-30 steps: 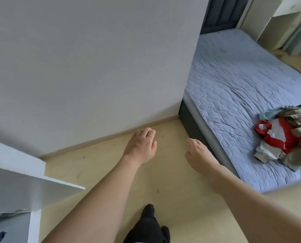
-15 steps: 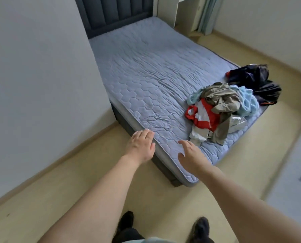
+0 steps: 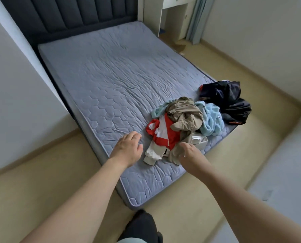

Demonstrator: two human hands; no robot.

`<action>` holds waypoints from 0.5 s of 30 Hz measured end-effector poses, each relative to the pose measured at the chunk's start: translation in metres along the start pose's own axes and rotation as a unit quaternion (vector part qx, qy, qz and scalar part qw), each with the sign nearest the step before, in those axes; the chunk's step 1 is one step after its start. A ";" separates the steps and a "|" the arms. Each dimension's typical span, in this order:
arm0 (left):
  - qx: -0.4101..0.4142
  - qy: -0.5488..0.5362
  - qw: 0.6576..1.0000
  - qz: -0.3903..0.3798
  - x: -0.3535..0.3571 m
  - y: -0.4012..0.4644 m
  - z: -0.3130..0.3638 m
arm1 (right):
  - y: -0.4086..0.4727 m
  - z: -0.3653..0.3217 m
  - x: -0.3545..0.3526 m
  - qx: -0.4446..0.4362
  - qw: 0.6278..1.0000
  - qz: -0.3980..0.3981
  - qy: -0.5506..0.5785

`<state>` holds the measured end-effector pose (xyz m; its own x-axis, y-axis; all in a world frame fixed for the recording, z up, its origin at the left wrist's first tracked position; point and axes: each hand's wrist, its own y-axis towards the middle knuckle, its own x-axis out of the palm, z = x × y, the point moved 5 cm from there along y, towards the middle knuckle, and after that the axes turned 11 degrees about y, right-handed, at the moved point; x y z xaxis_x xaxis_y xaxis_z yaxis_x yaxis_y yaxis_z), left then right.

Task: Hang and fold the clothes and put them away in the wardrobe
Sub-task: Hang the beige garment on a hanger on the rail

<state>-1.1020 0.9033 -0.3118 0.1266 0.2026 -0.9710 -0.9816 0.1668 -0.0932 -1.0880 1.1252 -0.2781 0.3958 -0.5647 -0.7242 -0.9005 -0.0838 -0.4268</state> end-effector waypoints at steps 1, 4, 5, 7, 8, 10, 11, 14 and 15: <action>-0.013 -0.003 1.000 -0.003 0.005 0.013 0.002 | 0.013 0.004 -0.006 -0.004 1.000 -0.013 -0.005; -0.068 -0.012 0.997 -0.022 0.022 0.048 -0.007 | 0.050 0.011 -0.022 -0.012 0.999 -0.043 -0.012; -0.084 -0.010 0.996 -0.033 0.028 0.061 -0.010 | 0.062 0.014 -0.029 -0.017 0.999 -0.048 -0.016; -0.108 -0.003 0.992 -0.058 0.040 0.091 -0.008 | 0.091 0.027 -0.044 -0.028 0.998 -0.052 -0.026; -0.117 -0.004 0.991 -0.067 0.045 0.106 -0.002 | 0.105 0.036 -0.053 -0.029 0.997 -0.056 -0.033; -0.129 -0.020 0.988 -0.081 0.055 0.140 0.019 | 0.137 0.059 -0.072 -0.024 0.996 -0.066 -0.047; -0.129 -0.030 0.987 -0.088 0.061 0.155 0.031 | 0.152 0.071 -0.081 -0.019 0.996 -0.071 -0.054; -0.144 -0.069 0.981 -0.112 0.085 0.202 0.063 | 0.204 0.109 -0.098 -0.016 0.993 -0.085 -0.086; -0.165 -0.095 0.974 -0.123 0.101 0.221 0.072 | 0.229 0.125 -0.102 -0.019 0.991 -0.091 -0.099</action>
<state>-1.2960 1.0298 -0.4145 0.3570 0.3757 -0.8552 -0.9068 -0.0805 -0.4139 -1.3115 1.2663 -0.3699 0.5771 -0.3660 -0.7301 -0.8151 -0.2021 -0.5430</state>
